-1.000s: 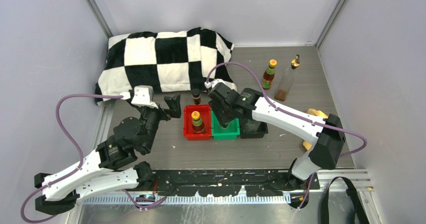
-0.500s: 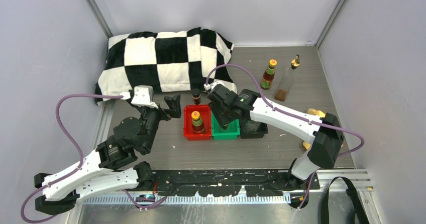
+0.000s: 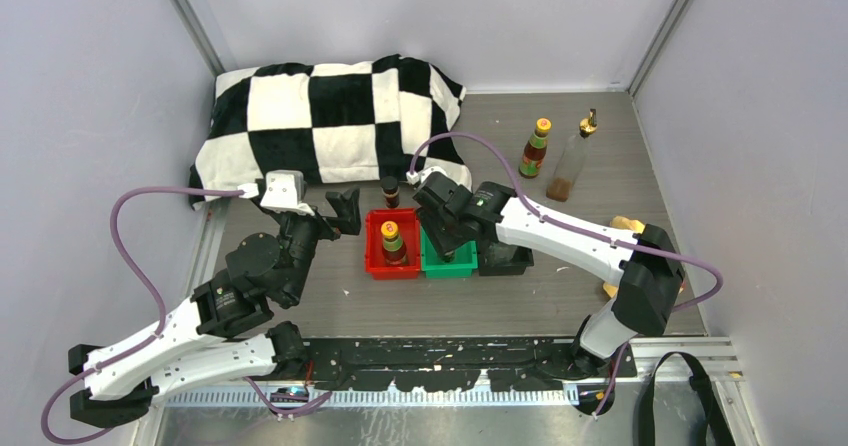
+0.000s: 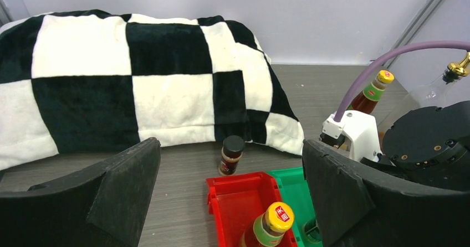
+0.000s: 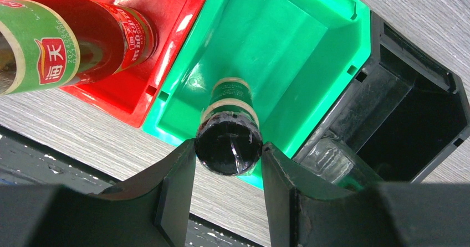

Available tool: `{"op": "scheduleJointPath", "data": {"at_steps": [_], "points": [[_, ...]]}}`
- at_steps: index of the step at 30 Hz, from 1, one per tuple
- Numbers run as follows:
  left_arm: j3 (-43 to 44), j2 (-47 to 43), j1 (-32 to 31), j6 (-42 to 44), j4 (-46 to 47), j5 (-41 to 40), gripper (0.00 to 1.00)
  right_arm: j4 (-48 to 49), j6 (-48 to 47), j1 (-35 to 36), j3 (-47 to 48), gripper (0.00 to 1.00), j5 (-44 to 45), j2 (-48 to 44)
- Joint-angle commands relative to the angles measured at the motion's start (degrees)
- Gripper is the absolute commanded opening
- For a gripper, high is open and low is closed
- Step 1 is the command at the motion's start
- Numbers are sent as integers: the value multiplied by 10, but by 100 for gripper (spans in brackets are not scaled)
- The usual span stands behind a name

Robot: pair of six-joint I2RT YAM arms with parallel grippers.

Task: Organize the condiment bottles
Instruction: Place the bottle in the storage box.

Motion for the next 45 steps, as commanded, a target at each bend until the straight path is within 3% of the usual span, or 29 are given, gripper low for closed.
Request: {"op": "scheduleJointPath", "data": {"at_steps": [1, 45], "points": [[5, -1, -1, -4, 9, -2, 100, 26, 9, 3, -2, 1, -3, -1], [2, -2, -2, -9, 9, 0, 100, 47, 15, -2, -36, 4, -7, 7]]}}
